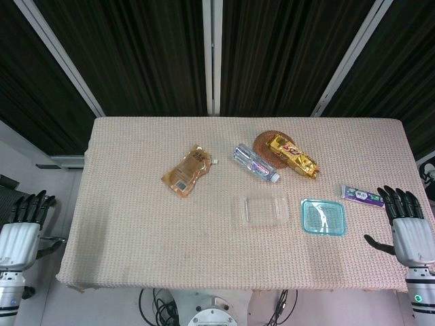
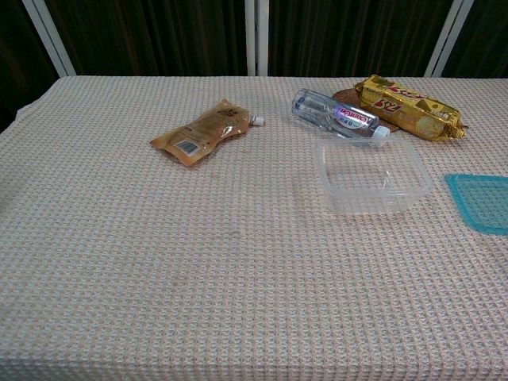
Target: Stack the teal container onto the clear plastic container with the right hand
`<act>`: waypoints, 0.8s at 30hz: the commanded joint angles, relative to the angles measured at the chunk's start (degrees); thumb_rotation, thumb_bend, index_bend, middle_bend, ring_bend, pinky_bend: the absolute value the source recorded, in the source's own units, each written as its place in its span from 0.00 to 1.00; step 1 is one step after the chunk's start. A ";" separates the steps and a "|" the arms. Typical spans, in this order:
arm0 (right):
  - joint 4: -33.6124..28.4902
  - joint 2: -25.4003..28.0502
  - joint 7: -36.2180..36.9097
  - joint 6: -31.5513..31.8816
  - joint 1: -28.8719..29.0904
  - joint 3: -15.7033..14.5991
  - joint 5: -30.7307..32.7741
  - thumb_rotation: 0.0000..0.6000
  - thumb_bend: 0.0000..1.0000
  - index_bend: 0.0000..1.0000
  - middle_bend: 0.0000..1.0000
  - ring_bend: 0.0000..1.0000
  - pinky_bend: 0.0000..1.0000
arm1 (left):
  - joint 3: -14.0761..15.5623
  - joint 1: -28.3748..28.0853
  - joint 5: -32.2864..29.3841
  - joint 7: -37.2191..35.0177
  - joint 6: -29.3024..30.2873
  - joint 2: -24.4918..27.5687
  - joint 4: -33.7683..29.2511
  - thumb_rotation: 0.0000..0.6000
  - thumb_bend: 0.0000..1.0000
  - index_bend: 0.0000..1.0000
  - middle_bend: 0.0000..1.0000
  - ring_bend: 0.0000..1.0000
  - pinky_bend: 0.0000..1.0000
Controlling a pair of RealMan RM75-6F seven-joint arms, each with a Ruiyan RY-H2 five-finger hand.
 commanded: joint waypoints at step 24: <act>-4.01 -0.79 -2.85 -21.44 8.54 0.16 12.70 1.00 0.00 0.00 0.13 0.00 0.00 | 0.66 0.37 -0.37 -0.05 -0.76 -1.13 0.71 1.00 0.00 0.09 0.00 0.00 0.01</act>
